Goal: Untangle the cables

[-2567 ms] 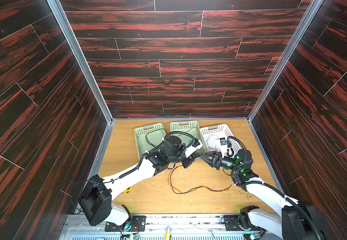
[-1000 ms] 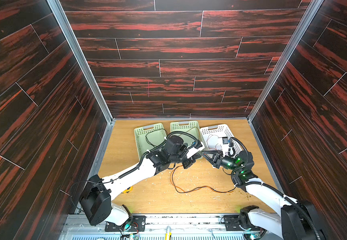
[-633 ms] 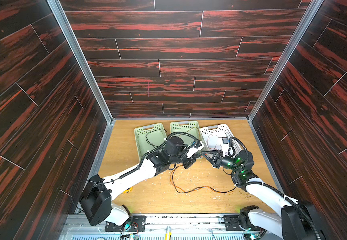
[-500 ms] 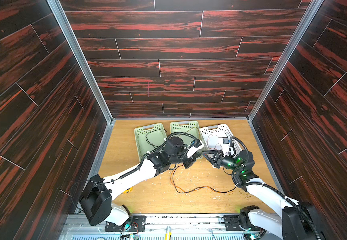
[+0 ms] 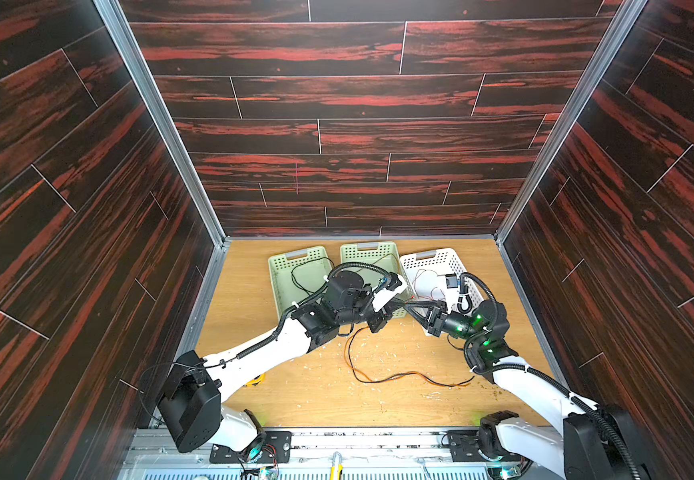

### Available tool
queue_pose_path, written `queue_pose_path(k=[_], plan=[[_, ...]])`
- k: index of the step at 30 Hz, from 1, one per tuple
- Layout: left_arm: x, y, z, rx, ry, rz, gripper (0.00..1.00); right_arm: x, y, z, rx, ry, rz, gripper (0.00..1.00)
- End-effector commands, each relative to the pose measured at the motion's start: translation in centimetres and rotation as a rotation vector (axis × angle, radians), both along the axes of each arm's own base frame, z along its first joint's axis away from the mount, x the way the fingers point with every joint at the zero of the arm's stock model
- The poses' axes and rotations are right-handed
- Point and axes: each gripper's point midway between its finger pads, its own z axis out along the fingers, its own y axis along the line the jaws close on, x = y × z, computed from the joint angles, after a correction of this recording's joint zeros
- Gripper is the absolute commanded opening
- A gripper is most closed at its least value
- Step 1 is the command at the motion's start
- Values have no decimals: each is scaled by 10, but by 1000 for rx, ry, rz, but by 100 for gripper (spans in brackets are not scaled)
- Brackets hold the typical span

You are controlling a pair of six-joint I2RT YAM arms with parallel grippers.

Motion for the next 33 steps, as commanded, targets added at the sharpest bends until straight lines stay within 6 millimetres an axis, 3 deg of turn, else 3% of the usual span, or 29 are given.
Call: queue_pose_path(k=[1,8,13,15,23,30,33], plan=[[-7,3,17,-32,-31,-21,0,-1,0,9,8,-27,7,12],[-10,3,15,-22,-21,-31,0,-15,5,22,21,-101,93,30],[-16,-3,14,-20,8,-80,0,-19,7,24,5,-133,124,32],[-18,-3,16,-24,11,-93,0,-20,6,24,1,-142,120,31],[-28,-1,12,8,43,-137,0,-19,2,19,-10,-170,80,9],[-27,2,18,30,56,-147,0,-20,-1,14,-15,-164,51,1],[-31,2,17,27,69,-163,0,-21,-3,14,-19,-181,39,4]])
